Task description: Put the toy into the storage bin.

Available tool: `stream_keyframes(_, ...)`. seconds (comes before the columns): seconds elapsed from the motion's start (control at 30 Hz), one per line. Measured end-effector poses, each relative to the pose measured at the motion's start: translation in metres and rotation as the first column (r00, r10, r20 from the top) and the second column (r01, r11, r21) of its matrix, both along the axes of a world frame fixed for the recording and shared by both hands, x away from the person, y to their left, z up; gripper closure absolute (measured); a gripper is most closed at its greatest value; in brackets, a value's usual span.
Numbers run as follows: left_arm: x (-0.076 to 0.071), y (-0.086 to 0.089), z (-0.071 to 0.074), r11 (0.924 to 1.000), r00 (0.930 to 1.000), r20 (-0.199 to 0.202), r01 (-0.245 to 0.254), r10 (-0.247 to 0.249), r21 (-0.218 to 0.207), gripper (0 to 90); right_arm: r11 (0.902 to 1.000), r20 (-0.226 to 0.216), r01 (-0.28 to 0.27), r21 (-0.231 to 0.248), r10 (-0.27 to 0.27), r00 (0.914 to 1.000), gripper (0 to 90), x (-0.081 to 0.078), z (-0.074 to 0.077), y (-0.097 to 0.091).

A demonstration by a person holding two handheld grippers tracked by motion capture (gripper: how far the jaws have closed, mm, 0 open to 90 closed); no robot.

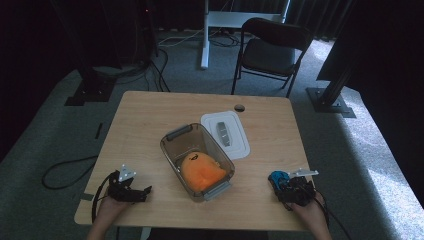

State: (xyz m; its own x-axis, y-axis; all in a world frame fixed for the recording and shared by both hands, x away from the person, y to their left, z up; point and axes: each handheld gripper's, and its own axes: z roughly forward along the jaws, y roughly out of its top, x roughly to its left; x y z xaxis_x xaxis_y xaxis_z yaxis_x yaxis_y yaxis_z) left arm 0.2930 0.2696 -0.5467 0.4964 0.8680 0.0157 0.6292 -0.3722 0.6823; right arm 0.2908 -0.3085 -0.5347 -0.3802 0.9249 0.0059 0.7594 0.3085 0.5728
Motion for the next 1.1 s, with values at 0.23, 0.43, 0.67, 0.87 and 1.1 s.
stream_keyframes(0.23,-0.001,0.000,0.000,1.0000,1.0000,-0.001,-0.002,0.002,0.001,0.3,0.9996,0.061,0.004,0.028,-0.006,0.9981,15.0,-0.006,-0.004,-0.003)
stream_keyframes(0.43,-0.001,0.000,0.000,1.0000,1.0000,-0.001,-0.003,0.003,0.001,0.3,0.9993,0.084,0.006,0.036,-0.009,0.9965,15.3,-0.010,-0.006,-0.004)
stream_keyframes(0.67,-0.001,0.000,0.000,1.0000,1.0000,-0.001,-0.003,0.003,0.000,0.3,0.9995,0.072,-0.013,0.030,0.011,0.9974,25.1,-0.009,-0.003,-0.001)
stream_keyframes(0.87,-0.001,0.000,0.000,1.0000,1.0000,-0.001,-0.003,0.003,0.001,0.3,0.9994,0.068,0.005,0.033,-0.007,0.9977,24.8,-0.007,-0.002,0.002)
stream_keyframes(1.1,-0.001,0.000,0.000,1.0000,1.0000,-0.001,-0.002,0.002,0.001,0.3,0.9972,0.035,0.007,0.074,-0.010,0.9993,24.9,0.000,0.002,-0.001)
